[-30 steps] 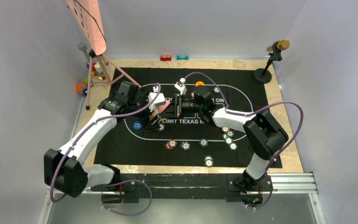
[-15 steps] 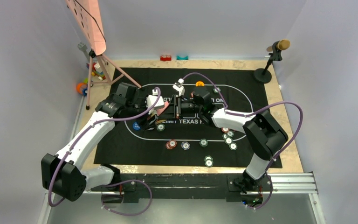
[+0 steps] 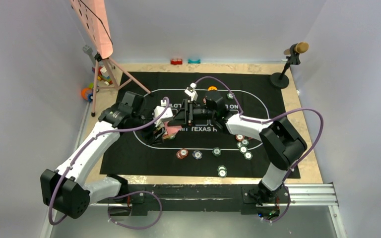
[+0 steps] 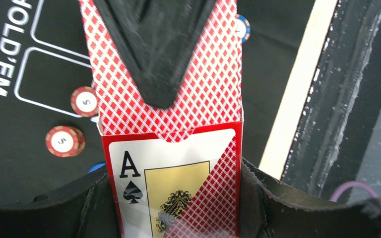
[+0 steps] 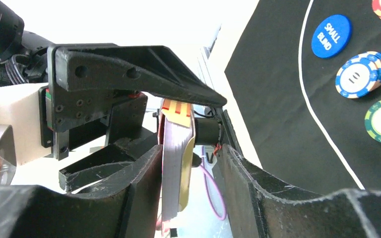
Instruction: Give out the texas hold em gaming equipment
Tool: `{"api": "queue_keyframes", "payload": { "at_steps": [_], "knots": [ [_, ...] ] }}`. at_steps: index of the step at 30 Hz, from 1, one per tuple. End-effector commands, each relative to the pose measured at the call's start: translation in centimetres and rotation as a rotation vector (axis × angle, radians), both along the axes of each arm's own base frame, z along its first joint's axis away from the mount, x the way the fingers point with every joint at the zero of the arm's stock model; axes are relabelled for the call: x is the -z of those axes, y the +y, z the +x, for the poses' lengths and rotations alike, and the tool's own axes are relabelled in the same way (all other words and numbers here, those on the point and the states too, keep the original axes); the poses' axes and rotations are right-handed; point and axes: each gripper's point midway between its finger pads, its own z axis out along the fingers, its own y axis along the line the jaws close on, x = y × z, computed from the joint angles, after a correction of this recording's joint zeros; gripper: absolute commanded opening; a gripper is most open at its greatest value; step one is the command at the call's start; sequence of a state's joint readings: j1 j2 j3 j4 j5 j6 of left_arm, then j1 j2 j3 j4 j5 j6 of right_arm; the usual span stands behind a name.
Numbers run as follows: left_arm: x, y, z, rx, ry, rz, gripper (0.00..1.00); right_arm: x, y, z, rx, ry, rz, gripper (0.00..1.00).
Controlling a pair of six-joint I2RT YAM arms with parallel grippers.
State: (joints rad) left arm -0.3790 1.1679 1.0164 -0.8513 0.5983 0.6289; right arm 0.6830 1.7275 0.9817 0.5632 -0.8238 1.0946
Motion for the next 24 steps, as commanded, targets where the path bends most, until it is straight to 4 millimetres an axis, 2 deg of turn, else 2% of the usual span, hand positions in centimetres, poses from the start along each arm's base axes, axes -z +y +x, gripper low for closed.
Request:
{"api": "queue_keyframes", "payload": {
  "at_steps": [1,5,11,17,24],
  "knots": [
    [-2.0,-0.1,-1.8,0.029,0.029,-0.031,0.39,-2.6,-0.2,0.9,0.017,-0.085,0.023,0.50],
    [-2.3,0.1,-2.1,0.032,0.036,-0.025,0.39,-2.8,0.0,1.1,0.018,-0.078,0.032,0.49],
    [-2.8,-0.4,-0.9,0.009,0.020,-0.042,0.43,-2.6,0.0,0.8,0.007,-0.080,0.032,0.47],
    [-2.0,-0.4,0.5,-0.036,0.009,-0.029,0.44,-1.5,-0.5,0.3,-0.004,-0.087,-0.020,0.45],
    [-0.9,0.5,1.6,-0.103,-0.007,0.028,0.49,-0.4,-0.7,0.0,-0.032,-0.092,-0.054,0.45]
  ]
}}
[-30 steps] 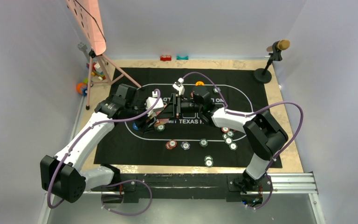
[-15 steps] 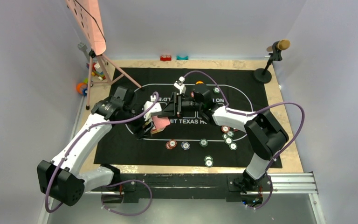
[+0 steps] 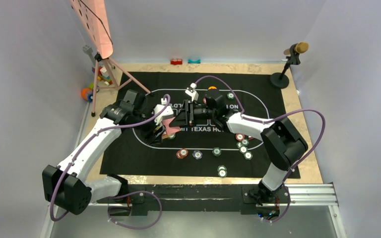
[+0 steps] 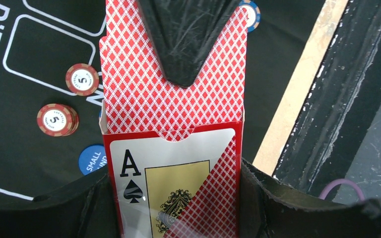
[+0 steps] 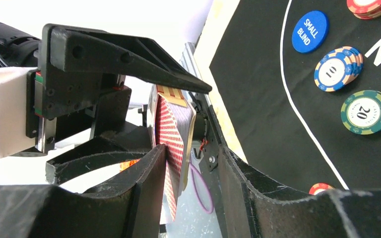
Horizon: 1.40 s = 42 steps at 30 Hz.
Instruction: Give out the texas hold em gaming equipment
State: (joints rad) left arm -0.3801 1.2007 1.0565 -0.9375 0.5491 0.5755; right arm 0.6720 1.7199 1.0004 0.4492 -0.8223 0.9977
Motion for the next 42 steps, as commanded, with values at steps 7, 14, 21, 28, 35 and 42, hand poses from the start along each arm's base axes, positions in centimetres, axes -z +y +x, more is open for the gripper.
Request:
{"api": "queue_keyframes", "payload": {
  "at_steps": [7,14,21,28,35,42],
  "knots": [
    [-0.9,0.2,2.5,-0.048,-0.099,0.012,0.50,-1.5,0.4,0.5,-0.043,-0.076,-0.021,0.43],
    [-0.5,0.3,2.7,-0.044,-0.076,-0.004,0.49,-0.8,0.2,0.8,-0.044,-0.076,-0.065,0.36],
    [-0.3,1.2,2.8,-0.065,-0.064,-0.040,0.47,-0.4,-1.4,1.6,-0.012,-0.076,-0.085,0.31],
    [-0.1,0.8,1.8,-0.035,-0.020,-0.062,0.46,-0.5,-2.1,2.5,0.009,-0.078,-0.083,0.29],
    [0.4,1.0,1.4,-0.019,-0.035,-0.058,0.46,-1.5,-2.1,2.9,0.015,-0.096,-0.069,0.26],
    [2.1,1.9,1.3,-0.024,-0.026,-0.001,0.46,-2.9,-2.6,2.9,0.033,-0.110,-0.043,0.02]
  ]
}}
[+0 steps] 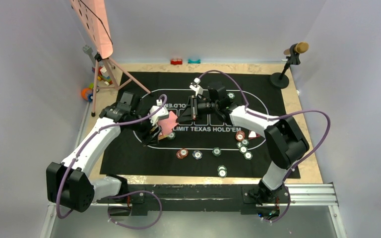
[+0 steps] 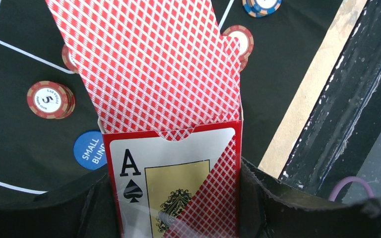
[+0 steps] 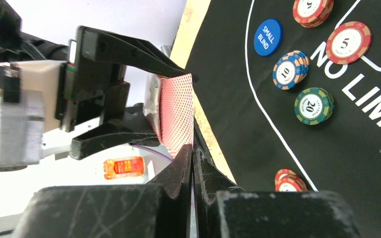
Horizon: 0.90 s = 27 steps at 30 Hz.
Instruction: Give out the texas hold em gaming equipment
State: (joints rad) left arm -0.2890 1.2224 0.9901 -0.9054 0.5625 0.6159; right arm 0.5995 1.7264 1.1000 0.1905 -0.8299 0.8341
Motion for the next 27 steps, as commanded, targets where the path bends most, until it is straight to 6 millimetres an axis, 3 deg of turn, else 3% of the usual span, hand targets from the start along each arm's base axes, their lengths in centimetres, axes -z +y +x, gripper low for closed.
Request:
{"api": "queue_keyframes", "payload": {
  "at_steps": [1,10,16,20,27],
  "knots": [
    [-0.1,0.0,0.5,0.029,-0.058,-0.006,0.46,-3.9,-0.7,0.3,0.009,-0.088,0.065,0.00],
    [0.6,0.9,0.7,0.018,-0.065,0.050,0.44,-5.1,-4.2,2.5,0.093,-0.101,0.097,0.00],
    [-0.5,1.2,0.1,0.016,-0.055,0.048,0.40,-3.2,-5.5,5.5,0.163,-0.078,0.063,0.00],
    [-1.6,0.8,-0.5,0.008,-0.037,0.009,0.39,-0.7,-3.1,6.7,0.153,-0.045,0.060,0.00],
    [-3.9,0.5,-0.6,-0.011,-0.047,-0.024,0.38,3.8,5.4,6.0,0.028,-0.011,-0.026,0.00]
  ]
}}
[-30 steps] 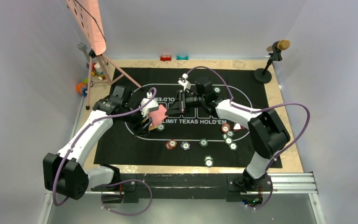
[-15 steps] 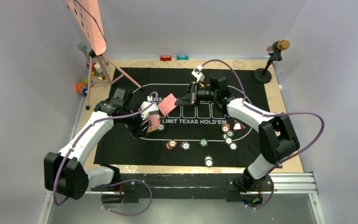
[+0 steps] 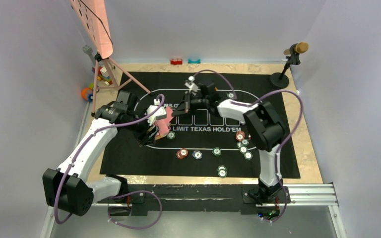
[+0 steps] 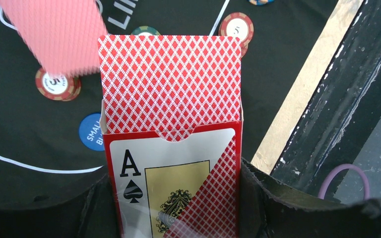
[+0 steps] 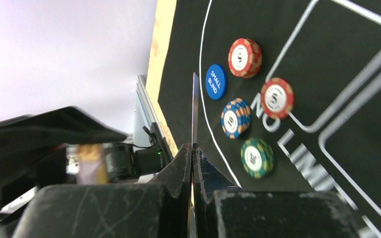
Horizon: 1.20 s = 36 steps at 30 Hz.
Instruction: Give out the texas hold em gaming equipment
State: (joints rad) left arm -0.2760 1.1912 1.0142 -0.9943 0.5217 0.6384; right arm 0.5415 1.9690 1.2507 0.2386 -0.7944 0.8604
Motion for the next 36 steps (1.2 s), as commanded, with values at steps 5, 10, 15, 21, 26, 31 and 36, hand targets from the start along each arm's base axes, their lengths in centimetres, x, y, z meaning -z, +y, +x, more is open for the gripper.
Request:
{"api": "queue_keyframes", "payload": {
  "at_steps": [5,10,15,21,26,31,36],
  "knots": [
    [-3.4,-0.9,0.0,-0.003,-0.039,-0.075,0.37,0.7,8.2,-0.8,-0.101,-0.049,0.010,0.00],
    [-2.6,-0.5,-0.2,-0.012,-0.032,-0.052,0.35,3.2,9.6,-1.4,-0.101,-0.024,-0.028,0.00],
    [-2.4,-0.5,0.0,-0.021,-0.037,-0.053,0.30,4.9,10.1,-1.7,-0.085,-0.021,-0.057,0.00],
    [-2.2,-0.4,0.0,-0.023,-0.039,-0.051,0.27,4.6,9.5,-1.8,-0.081,-0.059,-0.088,0.29],
    [-1.9,-0.3,0.0,-0.033,-0.046,-0.049,0.20,2.0,8.2,-2.4,-0.083,-0.137,-0.110,0.69],
    [-1.9,-0.3,0.1,-0.036,-0.055,-0.052,0.11,0.1,5.5,-2.9,-0.044,-0.203,-0.141,0.87],
    [-1.7,-0.3,0.2,-0.033,-0.050,-0.049,0.07,-2.0,1.6,-3.4,0.000,-0.245,-0.121,0.90]
  ]
}}
